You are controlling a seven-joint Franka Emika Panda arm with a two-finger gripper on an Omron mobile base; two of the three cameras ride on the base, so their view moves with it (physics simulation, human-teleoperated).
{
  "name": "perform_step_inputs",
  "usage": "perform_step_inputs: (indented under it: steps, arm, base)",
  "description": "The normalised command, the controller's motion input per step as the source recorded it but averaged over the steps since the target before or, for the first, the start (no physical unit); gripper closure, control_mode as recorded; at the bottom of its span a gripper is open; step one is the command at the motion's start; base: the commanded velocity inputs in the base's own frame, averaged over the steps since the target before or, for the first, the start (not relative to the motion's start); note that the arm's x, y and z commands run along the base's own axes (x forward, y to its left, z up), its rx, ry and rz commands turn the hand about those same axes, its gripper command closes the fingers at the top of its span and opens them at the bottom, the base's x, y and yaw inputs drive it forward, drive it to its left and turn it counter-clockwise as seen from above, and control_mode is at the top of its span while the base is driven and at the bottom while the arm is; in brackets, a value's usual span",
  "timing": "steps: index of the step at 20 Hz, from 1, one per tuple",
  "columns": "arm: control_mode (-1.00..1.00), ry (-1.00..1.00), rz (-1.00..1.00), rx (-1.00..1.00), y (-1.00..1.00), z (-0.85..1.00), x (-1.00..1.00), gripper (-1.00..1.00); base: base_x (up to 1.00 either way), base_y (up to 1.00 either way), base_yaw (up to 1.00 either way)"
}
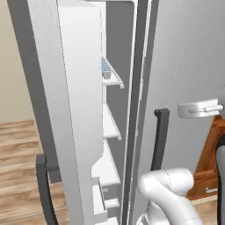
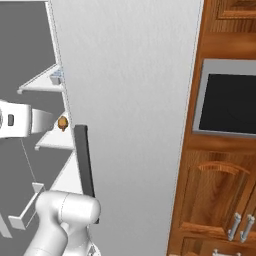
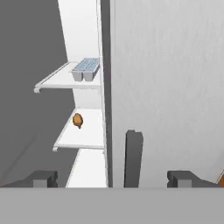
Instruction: Open the freezer door, pick up the ice cube tray from the freezer, and place it on the dining counter.
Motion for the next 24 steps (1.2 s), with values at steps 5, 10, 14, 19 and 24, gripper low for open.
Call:
perform_step_inputs:
  steps: [5,10,14,19,24]
  arm:
    - [1.0,0.0,0.0,0.0,0.0,0.0,0.0,-1.0]
    - [1.0,0.0,0.0,0.0,0.0,0.0,0.0,-1.0]
    - [1.0,0.0,0.0,0.0,0.0,0.0,0.0,-1.0]
    - [1.0,0.0,0.0,0.0,0.0,0.0,0.0,-1.0]
    - [1.0,0.0,0.0,0.0,0.0,0.0,0.0,-1.0]
  base:
    - [0.06,0.29,0.01]
    - [0.23,-0.07,0.09]
    - [0.33,-0.33,0.17]
    - [0.41,-0.26,0.17]
    - [0.36,-0.1,0.14]
